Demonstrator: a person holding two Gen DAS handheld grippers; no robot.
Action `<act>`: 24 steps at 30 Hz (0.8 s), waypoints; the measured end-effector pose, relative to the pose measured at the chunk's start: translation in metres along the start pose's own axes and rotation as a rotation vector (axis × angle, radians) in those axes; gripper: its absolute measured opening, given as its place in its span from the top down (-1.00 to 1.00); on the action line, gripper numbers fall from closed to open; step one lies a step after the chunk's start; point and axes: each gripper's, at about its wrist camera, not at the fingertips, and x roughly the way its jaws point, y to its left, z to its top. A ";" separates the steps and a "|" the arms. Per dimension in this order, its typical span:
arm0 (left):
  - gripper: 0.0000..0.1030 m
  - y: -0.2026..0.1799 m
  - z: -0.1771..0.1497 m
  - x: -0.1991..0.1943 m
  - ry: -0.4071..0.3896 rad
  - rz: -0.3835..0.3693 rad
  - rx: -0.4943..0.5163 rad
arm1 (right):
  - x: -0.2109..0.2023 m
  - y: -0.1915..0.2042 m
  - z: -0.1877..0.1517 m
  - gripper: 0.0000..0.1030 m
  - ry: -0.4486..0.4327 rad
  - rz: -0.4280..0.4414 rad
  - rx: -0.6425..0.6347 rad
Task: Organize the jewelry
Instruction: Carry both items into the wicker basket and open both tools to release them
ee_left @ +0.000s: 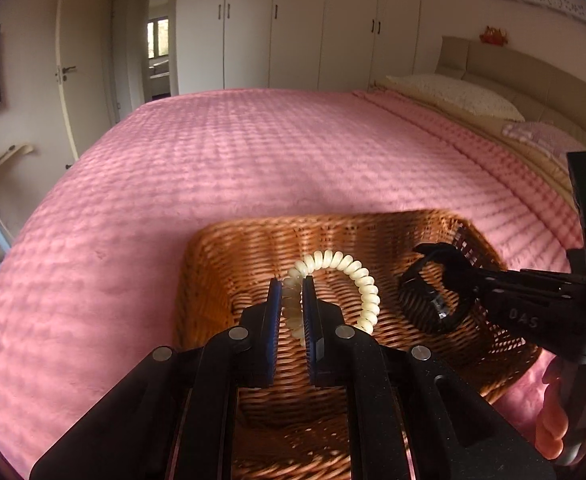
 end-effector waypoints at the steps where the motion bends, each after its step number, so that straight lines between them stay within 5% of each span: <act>1: 0.83 -0.002 -0.002 0.003 0.010 0.008 0.010 | 0.004 0.000 -0.002 0.81 0.008 -0.002 -0.001; 8: 0.81 -0.003 -0.009 0.015 0.053 0.010 0.025 | 0.006 -0.006 -0.005 0.78 0.030 0.014 0.037; 11: 0.50 -0.001 -0.008 0.007 0.047 -0.019 0.004 | -0.002 -0.010 -0.007 0.59 0.029 0.031 0.056; 15: 0.46 0.002 -0.009 -0.021 0.010 -0.045 -0.016 | -0.029 -0.009 -0.011 0.27 -0.010 0.047 0.052; 24: 0.29 0.010 -0.026 -0.119 -0.095 -0.084 -0.038 | -0.116 0.006 -0.039 0.05 -0.099 0.135 0.011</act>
